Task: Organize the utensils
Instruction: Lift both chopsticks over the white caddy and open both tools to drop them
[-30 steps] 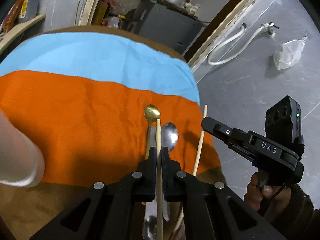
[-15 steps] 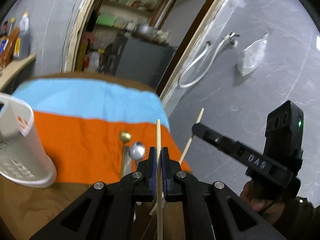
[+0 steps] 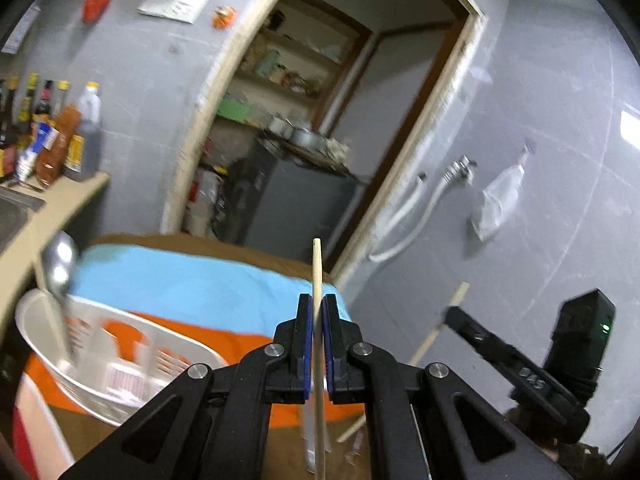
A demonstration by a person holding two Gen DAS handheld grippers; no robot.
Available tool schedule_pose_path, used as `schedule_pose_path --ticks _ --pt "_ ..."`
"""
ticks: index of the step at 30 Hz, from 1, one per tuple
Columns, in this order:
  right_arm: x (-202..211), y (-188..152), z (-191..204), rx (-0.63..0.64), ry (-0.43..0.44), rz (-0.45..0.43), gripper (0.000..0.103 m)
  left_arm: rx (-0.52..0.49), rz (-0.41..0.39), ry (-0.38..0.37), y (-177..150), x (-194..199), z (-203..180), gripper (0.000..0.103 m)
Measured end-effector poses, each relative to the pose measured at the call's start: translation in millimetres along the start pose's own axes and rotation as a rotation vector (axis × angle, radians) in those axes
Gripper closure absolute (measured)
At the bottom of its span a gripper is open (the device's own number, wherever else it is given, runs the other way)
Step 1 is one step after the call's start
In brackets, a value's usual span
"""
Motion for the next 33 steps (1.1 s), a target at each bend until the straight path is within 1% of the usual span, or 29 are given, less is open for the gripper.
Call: schedule_pose_path --ticks 8,11,14,16,18,20,25,33 --pt "-22 34 60 0.054 0.037 -0.081 0.099 0.066 -0.126 0.105 57 10 78 0.098" --pt "-32 45 83 0.083 0.051 -0.114 0.099 0.086 -0.176 0.138 77 12 102 0.098" --pt "-40 53 102 0.106 0.069 -0.136 0.099 0.113 -0.221 0.161 91 9 129 0.098" --pt "-48 56 113 0.113 0.081 -0.142 0.099 0.144 -0.234 0.169 97 4 144 0.098" --pt "-56 56 122 0.116 0.091 -0.141 0.099 0.18 -0.24 0.168 100 -5 158 0.098" --pt "-63 54 128 0.118 0.101 -0.134 0.099 0.194 -0.249 0.17 100 -12 167 0.098" --pt "-86 39 134 0.122 0.107 -0.088 0.099 0.173 -0.26 0.192 93 -29 177 0.098" --pt "-117 4 121 0.106 0.086 -0.003 0.099 0.117 -0.273 0.247 68 -41 177 0.098"
Point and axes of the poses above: each gripper's, at about its wrist camera, not at the fingertips, and x roughly against the way its jaws point, z to its left, y to its top, the point moved 6 cm from there along -x, roughly the way its jaws point, and after that the axes turned 12 degrees about y, right-handed, at the moved point
